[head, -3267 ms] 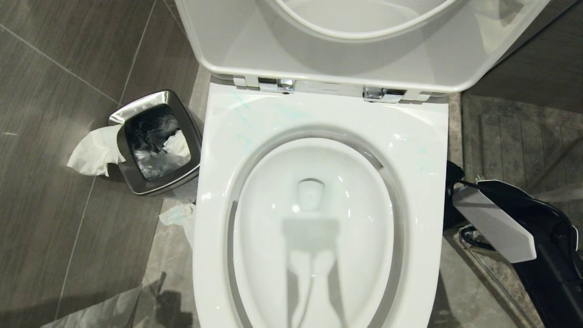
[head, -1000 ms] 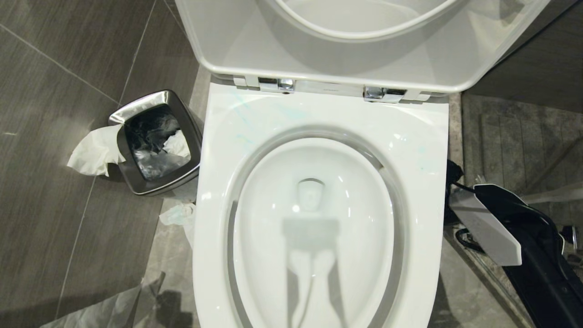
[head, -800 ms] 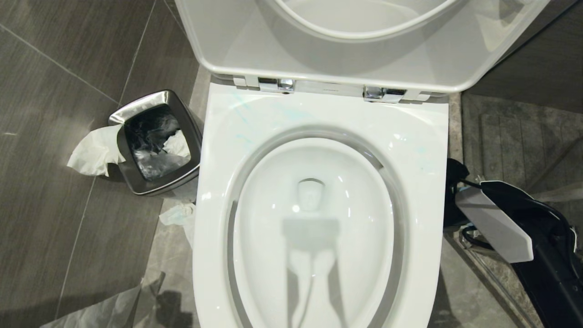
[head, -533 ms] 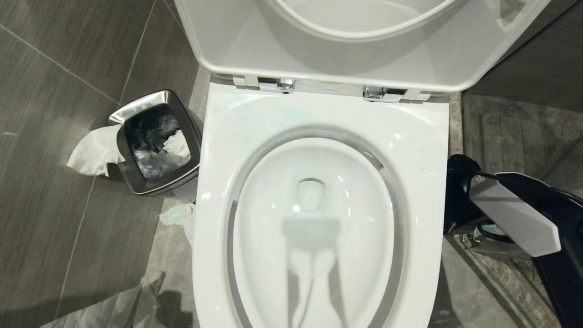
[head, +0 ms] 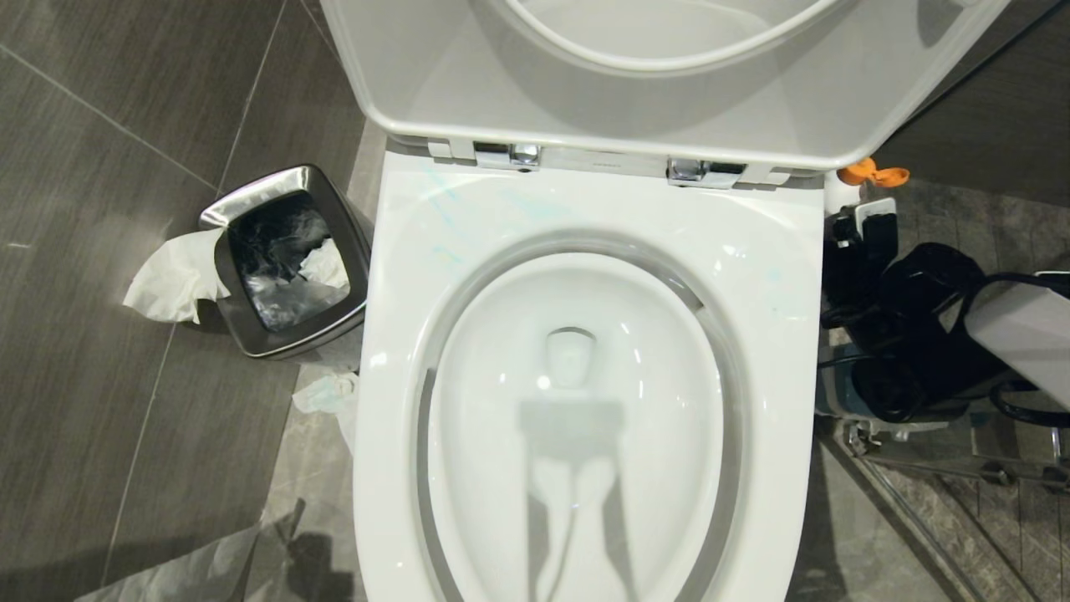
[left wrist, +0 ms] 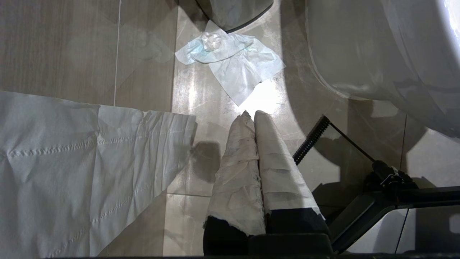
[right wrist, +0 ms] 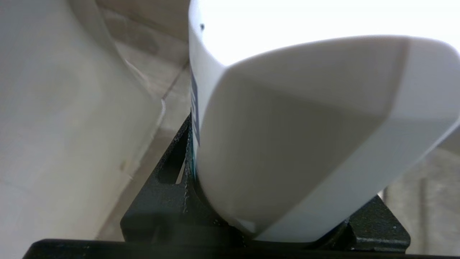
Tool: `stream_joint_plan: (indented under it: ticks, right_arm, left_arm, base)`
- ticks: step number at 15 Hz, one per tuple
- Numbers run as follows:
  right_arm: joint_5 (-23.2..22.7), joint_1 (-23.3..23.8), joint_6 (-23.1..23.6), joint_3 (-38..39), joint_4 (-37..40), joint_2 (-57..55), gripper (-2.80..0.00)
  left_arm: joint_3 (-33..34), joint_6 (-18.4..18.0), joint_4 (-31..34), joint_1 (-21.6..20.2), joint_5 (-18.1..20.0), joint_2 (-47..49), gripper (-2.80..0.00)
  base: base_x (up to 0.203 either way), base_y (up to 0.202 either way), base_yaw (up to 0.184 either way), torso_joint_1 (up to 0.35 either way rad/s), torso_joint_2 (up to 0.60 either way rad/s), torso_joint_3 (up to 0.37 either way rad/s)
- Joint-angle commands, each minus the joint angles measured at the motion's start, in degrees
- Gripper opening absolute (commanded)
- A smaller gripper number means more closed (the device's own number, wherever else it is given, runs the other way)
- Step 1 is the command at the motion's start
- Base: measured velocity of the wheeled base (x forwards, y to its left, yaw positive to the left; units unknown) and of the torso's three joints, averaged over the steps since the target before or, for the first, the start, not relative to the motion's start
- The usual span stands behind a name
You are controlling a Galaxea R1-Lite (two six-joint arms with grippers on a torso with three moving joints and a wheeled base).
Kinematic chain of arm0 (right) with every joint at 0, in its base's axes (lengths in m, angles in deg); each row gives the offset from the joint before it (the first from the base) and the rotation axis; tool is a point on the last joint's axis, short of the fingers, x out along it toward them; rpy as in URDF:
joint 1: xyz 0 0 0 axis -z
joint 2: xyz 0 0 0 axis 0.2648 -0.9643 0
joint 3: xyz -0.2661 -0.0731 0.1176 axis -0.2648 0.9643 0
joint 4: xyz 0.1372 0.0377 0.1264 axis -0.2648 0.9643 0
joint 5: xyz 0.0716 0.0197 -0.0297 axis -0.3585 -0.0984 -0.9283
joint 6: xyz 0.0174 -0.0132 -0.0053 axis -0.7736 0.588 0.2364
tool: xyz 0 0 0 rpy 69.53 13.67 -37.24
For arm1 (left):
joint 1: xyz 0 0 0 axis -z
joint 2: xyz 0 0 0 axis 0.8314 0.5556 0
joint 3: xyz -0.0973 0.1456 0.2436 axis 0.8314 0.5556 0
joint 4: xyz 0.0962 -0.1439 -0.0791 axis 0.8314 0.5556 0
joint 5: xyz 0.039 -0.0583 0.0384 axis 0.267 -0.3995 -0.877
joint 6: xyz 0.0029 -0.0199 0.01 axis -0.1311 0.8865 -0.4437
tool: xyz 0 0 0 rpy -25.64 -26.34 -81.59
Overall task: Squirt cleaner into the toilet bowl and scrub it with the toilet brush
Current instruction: Pour in the cleaning agent
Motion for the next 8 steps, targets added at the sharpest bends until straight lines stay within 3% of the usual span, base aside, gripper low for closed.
stream_joint_plan:
  ticks: [1, 8]
  right_arm:
    - [-0.05, 0.09, 0.00, 3.46, -0.61, 6.92, -2.80]
    - [0.19, 0.08, -1.50, 16.12, -0.61, 21.78, -2.80]
  left_arm:
    - [0.00, 0.06, 0.05, 0.04, 0.04, 0.07, -2.80]
    - [0.00, -0.03, 0.04, 0.04, 0.04, 0.07, -2.80]
  base:
    - [0.000, 0.000, 0.000, 0.000, 0.00, 0.000]
    - [0.000, 0.000, 0.000, 0.000, 0.00, 0.000]
